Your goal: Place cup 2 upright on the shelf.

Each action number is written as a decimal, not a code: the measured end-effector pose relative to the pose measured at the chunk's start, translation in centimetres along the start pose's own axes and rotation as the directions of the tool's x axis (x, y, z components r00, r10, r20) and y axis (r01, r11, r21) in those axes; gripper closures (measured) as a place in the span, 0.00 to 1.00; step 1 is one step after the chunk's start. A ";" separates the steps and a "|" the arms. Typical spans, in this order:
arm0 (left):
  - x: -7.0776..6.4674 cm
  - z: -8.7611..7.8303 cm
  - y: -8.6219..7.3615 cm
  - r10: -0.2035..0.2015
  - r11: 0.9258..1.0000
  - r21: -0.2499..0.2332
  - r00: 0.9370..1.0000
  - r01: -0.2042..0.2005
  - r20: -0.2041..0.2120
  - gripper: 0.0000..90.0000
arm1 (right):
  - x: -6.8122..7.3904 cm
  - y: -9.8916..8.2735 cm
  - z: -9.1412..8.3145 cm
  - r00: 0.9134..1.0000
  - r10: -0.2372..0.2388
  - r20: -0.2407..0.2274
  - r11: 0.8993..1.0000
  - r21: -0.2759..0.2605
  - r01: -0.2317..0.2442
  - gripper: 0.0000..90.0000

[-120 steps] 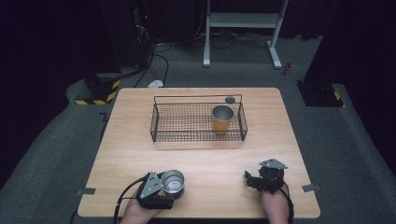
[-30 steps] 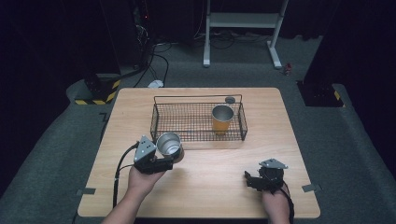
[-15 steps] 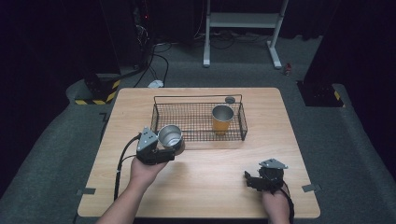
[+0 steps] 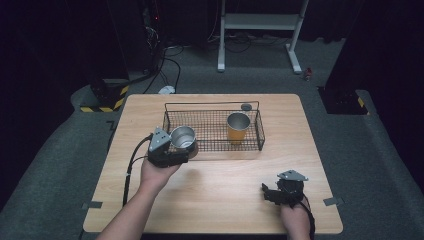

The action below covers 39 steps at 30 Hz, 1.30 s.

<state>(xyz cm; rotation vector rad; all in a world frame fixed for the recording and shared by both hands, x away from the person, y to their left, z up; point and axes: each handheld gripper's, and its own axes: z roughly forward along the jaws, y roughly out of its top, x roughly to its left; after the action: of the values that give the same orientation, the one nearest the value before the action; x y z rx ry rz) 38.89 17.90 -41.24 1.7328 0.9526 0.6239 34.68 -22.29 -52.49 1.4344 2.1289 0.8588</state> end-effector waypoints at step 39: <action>1.9 6.0 3.0 0.009 1.000 0.029 0.999 -0.008 -0.048 0.21 | 0.0 0.0 0.0 1.000 -0.008 -0.005 1.000 0.000 0.008 0.10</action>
<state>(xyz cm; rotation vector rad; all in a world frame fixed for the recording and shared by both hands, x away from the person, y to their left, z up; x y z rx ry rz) 45.55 15.83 -40.60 1.7554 0.9924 0.6625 34.63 -22.31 -52.49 1.4240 2.1368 0.8603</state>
